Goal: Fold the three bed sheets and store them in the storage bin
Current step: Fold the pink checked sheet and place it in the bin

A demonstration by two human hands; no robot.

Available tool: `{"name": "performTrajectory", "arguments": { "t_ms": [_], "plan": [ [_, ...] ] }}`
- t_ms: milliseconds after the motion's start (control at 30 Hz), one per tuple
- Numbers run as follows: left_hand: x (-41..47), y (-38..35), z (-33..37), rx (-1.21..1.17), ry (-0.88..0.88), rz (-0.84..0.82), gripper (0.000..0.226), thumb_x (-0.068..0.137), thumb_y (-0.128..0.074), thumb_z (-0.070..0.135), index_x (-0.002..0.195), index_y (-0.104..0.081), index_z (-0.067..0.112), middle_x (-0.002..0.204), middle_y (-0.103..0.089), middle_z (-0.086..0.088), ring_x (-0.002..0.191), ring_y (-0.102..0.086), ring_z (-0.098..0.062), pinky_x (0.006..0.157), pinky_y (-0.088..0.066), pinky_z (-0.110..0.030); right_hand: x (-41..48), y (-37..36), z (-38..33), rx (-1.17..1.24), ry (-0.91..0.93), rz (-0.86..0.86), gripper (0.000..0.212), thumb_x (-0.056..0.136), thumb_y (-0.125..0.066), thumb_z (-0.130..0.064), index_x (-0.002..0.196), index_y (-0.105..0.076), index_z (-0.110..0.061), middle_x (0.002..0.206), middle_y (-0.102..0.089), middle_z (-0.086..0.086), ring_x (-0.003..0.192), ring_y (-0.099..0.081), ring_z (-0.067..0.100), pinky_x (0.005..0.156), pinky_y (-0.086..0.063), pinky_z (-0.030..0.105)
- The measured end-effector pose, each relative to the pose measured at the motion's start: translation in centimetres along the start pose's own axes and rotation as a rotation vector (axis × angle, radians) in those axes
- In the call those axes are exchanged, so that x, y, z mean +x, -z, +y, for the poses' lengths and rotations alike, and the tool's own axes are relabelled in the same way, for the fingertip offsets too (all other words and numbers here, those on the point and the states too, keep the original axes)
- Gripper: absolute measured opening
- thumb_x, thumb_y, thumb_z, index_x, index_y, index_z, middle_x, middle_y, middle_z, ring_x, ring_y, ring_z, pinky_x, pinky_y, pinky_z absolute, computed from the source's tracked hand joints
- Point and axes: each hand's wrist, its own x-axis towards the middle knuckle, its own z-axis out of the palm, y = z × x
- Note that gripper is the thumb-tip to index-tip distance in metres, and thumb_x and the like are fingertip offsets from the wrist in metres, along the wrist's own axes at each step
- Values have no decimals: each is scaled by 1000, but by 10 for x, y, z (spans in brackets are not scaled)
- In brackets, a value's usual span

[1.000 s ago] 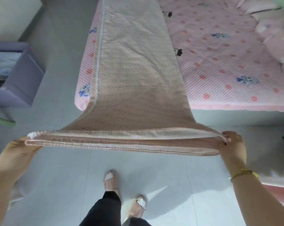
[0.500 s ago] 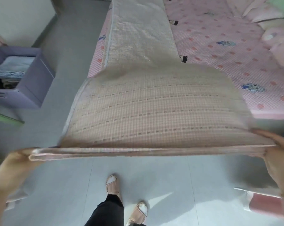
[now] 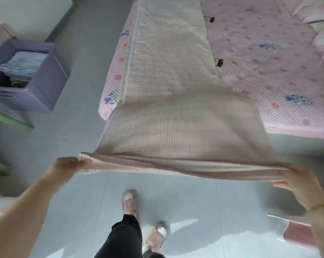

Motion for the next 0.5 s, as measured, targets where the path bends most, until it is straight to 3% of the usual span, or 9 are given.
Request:
{"name": "performTrajectory", "arguments": {
  "t_ms": [67,133,167,233,333,367,433,500],
  "plan": [
    [8,-7,-2,-16,26,55,26,68,-77,23,61,-56,8,46,-50,4,44,-40,-5,45,-32,-17,7,-11,0,-116,-75,-19,54,86,-38,17,59,-65,-21,58,-59,9,35,-56,1,36,-46,12],
    [16,-13,2,25,16,104,19,84,-65,14,69,-56,7,61,-53,-2,55,-43,-11,44,-31,-14,15,-18,-4,-139,-77,52,62,83,-41,17,46,-68,-25,51,-64,-3,38,-57,-1,40,-48,11],
    [17,-17,10,107,-13,108,15,86,-62,14,74,-55,7,73,-50,-6,65,-40,-14,48,-30,-19,18,-22,-6,-175,-59,50,59,82,-42,17,49,-68,-24,57,-67,-2,40,-57,-2,43,-49,12],
    [20,-30,22,152,-92,89,14,86,-61,14,76,-54,9,73,-45,-8,67,-38,-13,48,-26,-23,24,-29,-8,-216,-51,14,51,81,-40,18,62,-64,-23,72,-63,4,47,-60,1,44,-48,10],
    [23,-46,36,10,-156,90,19,87,-57,8,68,-55,7,38,-39,8,32,-31,-4,34,-21,-12,28,-39,-14,-237,-6,5,45,82,-39,15,65,-60,-21,77,-57,-6,64,-54,14,43,-43,6],
    [22,-48,42,-44,-172,90,21,88,-54,6,67,-56,7,33,-39,10,29,-33,-3,31,-21,-9,30,-41,-17,-218,2,9,45,83,-39,15,65,-60,-20,77,-57,-6,66,-52,14,43,-43,6],
    [27,-47,50,-156,-200,113,26,90,-52,6,65,-57,12,41,-49,12,33,-38,3,37,-26,-5,32,-40,-25,-140,-2,36,40,85,-39,14,67,-59,-17,77,-57,-3,67,-51,15,42,-44,6],
    [40,-41,48,-245,-183,125,30,91,-51,7,63,-55,16,44,-54,12,51,-46,-1,51,-35,-10,38,-34,-30,-65,-13,80,30,86,-41,12,78,-60,-9,74,-56,0,65,-50,16,41,-44,6]
  ]
}}
